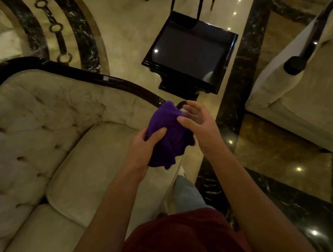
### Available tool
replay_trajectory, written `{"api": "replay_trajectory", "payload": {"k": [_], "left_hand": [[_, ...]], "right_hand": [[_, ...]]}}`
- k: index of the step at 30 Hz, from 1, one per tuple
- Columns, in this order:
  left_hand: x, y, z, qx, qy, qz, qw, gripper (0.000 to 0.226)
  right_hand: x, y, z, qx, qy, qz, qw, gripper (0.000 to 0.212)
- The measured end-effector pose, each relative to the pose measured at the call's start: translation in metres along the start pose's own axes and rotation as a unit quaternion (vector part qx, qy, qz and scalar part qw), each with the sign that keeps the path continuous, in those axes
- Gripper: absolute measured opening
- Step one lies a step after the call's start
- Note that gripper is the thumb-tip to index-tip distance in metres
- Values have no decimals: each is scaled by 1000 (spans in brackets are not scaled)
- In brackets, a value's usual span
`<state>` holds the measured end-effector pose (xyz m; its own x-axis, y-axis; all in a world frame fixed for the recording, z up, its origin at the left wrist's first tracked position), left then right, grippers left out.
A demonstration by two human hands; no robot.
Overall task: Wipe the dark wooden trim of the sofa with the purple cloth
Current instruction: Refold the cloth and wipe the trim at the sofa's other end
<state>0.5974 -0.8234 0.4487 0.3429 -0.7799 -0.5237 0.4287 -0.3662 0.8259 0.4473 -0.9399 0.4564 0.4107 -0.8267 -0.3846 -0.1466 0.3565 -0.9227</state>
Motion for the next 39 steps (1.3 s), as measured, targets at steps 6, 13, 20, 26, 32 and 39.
{"api": "replay_trajectory", "payload": {"k": [6, 13, 20, 26, 32, 39], "left_hand": [[74, 14, 27, -59, 29, -52, 996, 44], [165, 2, 43, 289, 233, 8, 928, 30], [241, -22, 30, 271, 333, -44, 902, 18], [289, -52, -6, 156, 389, -85, 904, 50], [323, -94, -35, 59, 394, -102, 911, 55], [337, -127, -41, 68, 428, -45, 900, 54]], "right_hand": [[76, 43, 3, 211, -55, 330, 918, 142], [159, 67, -5, 150, -135, 284, 937, 35], [236, 60, -57, -86, 10, 101, 991, 60], [290, 62, -98, -265, 32, -89, 959, 50], [272, 144, -86, -389, -68, -142, 908, 51], [285, 154, -67, -340, 72, -170, 922, 37]]}}
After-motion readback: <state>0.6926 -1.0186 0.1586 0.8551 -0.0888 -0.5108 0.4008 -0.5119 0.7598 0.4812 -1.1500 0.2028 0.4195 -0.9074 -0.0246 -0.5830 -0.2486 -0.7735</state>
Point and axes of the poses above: each hand's wrist, its own x-axis towards the middle knuckle, its own z-axis out of the palm, y = z × x, the point moved 3 cm from there along x, towards the middle knuckle, and after that the axes turned 1 degree about y, right-handed, at the moved point
